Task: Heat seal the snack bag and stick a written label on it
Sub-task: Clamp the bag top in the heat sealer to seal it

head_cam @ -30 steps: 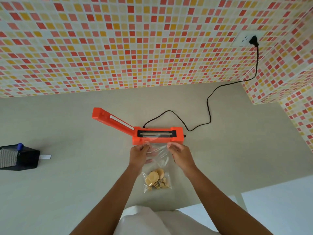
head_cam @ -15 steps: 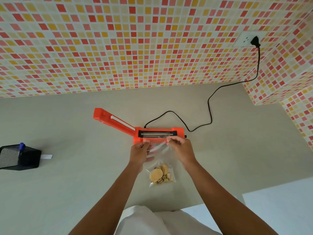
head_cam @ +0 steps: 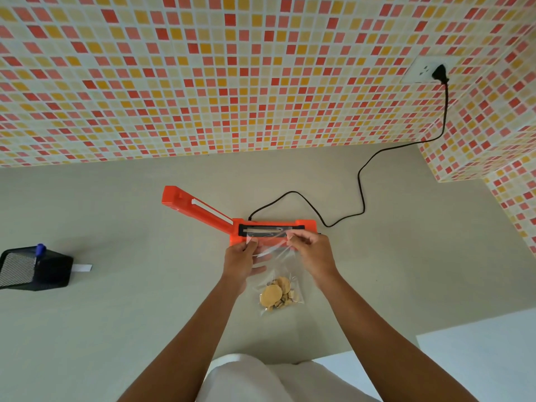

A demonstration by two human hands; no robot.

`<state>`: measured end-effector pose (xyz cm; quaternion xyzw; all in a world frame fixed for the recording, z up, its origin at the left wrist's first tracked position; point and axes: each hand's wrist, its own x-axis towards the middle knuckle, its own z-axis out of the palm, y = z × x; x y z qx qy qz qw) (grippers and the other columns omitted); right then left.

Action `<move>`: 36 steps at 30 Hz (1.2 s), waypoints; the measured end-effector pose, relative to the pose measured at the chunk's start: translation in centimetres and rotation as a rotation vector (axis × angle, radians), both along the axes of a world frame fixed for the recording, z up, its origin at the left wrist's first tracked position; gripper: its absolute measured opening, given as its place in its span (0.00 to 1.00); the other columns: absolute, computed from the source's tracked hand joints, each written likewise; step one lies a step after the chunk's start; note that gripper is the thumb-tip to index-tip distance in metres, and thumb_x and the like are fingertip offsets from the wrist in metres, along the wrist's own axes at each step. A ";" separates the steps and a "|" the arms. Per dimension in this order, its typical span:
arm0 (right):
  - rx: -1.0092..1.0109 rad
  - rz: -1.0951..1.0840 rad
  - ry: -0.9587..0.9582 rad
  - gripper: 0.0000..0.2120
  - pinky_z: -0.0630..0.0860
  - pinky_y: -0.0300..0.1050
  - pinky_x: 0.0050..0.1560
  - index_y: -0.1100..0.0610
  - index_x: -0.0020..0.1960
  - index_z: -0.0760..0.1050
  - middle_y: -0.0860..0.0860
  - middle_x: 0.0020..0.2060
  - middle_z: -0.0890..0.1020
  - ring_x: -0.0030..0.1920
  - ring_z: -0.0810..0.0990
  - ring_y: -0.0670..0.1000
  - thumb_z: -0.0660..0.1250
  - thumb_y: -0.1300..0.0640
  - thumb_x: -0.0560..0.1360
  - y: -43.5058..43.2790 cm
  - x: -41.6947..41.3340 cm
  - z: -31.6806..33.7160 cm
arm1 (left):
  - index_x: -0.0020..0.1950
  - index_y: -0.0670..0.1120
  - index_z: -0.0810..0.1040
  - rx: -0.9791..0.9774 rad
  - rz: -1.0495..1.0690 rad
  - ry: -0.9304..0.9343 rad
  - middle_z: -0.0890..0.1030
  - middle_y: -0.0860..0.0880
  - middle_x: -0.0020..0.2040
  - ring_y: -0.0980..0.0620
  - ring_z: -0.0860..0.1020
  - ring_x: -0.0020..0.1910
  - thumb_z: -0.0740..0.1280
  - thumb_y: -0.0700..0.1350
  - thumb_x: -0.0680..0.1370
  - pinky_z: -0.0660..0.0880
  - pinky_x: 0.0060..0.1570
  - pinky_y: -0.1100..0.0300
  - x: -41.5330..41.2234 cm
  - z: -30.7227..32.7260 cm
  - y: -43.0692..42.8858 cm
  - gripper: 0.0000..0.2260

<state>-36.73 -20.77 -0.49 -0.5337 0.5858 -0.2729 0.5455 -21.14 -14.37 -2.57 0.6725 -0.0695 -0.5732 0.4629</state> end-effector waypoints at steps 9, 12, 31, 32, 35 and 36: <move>0.025 -0.013 -0.023 0.08 0.80 0.41 0.51 0.59 0.53 0.85 0.50 0.39 0.87 0.40 0.84 0.43 0.70 0.62 0.76 0.4 -0.1 0.0 | 0.52 0.43 0.81 -0.005 -0.014 0.001 0.86 0.46 0.46 0.47 0.86 0.43 0.62 0.47 0.82 0.83 0.44 0.47 0.0 0.2 0.2 0.11; 0.057 -0.036 0.013 0.05 0.78 0.45 0.48 0.56 0.46 0.86 0.54 0.37 0.86 0.38 0.81 0.49 0.71 0.60 0.75 0.5 0.0 -0.1 | 0.51 0.41 0.80 0.024 -0.007 0.006 0.86 0.44 0.46 0.46 0.86 0.42 0.63 0.47 0.81 0.83 0.44 0.46 0.0 0.2 0.2 0.11; 0.085 -0.061 0.097 0.06 0.73 0.35 0.39 0.59 0.45 0.85 0.50 0.34 0.85 0.31 0.78 0.38 0.70 0.58 0.75 0.4 -0.1 0.0 | 0.54 0.42 0.79 -0.012 -0.044 -0.013 0.86 0.44 0.47 0.45 0.86 0.40 0.60 0.46 0.82 0.83 0.42 0.47 -0.4 1.5 0.4 0.11; 0.084 -0.061 0.100 0.07 0.72 0.35 0.38 0.59 0.45 0.85 0.49 0.33 0.84 0.29 0.77 0.38 0.70 0.58 0.76 0.4 -0.1 0.0 | 0.54 0.42 0.79 -0.021 -0.039 -0.019 0.86 0.44 0.47 0.44 0.86 0.39 0.60 0.46 0.82 0.83 0.43 0.46 -0.5 1.6 0.4 0.10; 0.083 -0.061 0.098 0.08 0.70 0.37 0.36 0.60 0.44 0.84 0.48 0.32 0.83 0.24 0.74 0.37 0.70 0.57 0.76 0.5 -0.1 0.1 | 0.53 0.44 0.79 -0.056 -0.019 -0.041 0.85 0.44 0.45 0.42 0.86 0.39 0.61 0.48 0.82 0.82 0.43 0.44 -0.6 2.1 0.3 0.10; 0.084 -0.066 0.094 0.08 0.70 0.37 0.36 0.60 0.44 0.84 0.50 0.33 0.84 0.24 0.74 0.37 0.70 0.57 0.76 0.5 -0.1 0.1 | 0.54 0.44 0.78 -0.065 -0.020 -0.053 0.85 0.45 0.45 0.42 0.86 0.38 0.61 0.48 0.82 0.81 0.43 0.44 -0.6 2.2 0.3 0.10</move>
